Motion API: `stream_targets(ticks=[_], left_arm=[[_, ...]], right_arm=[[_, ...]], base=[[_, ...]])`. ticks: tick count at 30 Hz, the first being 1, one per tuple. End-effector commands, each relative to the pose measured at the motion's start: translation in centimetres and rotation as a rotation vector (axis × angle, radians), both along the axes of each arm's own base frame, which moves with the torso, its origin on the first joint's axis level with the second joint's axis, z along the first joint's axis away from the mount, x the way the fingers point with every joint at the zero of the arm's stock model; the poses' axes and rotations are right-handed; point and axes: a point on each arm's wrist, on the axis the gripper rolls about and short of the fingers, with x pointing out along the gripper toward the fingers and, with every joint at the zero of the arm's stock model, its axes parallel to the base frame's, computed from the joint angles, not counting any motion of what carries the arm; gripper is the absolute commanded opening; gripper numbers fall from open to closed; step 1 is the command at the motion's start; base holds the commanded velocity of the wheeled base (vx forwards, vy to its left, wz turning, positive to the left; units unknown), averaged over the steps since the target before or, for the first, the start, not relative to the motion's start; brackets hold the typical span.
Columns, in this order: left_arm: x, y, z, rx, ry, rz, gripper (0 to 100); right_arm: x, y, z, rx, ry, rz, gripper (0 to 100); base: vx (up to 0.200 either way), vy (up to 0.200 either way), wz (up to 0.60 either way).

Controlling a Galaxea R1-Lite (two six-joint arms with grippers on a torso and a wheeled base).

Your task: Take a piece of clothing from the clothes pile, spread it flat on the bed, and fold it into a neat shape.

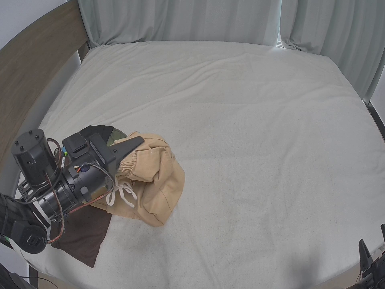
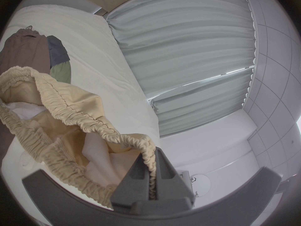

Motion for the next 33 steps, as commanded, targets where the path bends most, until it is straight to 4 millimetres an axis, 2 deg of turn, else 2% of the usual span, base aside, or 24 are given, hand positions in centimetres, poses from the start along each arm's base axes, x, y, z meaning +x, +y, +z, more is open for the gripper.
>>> stream_targets(ticks=[1, 18, 21, 27, 33], left_arm=[[-0.5, -1.2, 0.0, -0.002, 0.000, -0.047, 0], [-1.6, -4.9, 0.8, -0.065, 0.022, -0.193, 0], [-1.4, -5.5, 0.4, -0.061, 0.031, -0.208, 0], [-0.8, -8.1, -0.5, -0.051, 0.047, -0.266, 0], [-1.2, -10.1, 0.9, -0.094, 0.024, -0.333, 0]], right_arm=[[0.1, 0.0, -0.5, -0.001, 0.007, 0.000, 100], [0.0, 0.0, -0.5, -0.001, 0.007, 0.000, 100], [0.1, 0.0, -0.5, -0.001, 0.008, 0.000, 100], [0.1, 0.0, -0.5, -0.001, 0.007, 0.000, 100], [0.0, 0.0, -0.5, -0.001, 0.007, 0.000, 100]], base=[[0.000, 0.000, 0.00], [0.000, 0.000, 0.00], [0.000, 0.000, 0.00], [0.000, 0.000, 0.00], [0.000, 0.000, 0.00]])
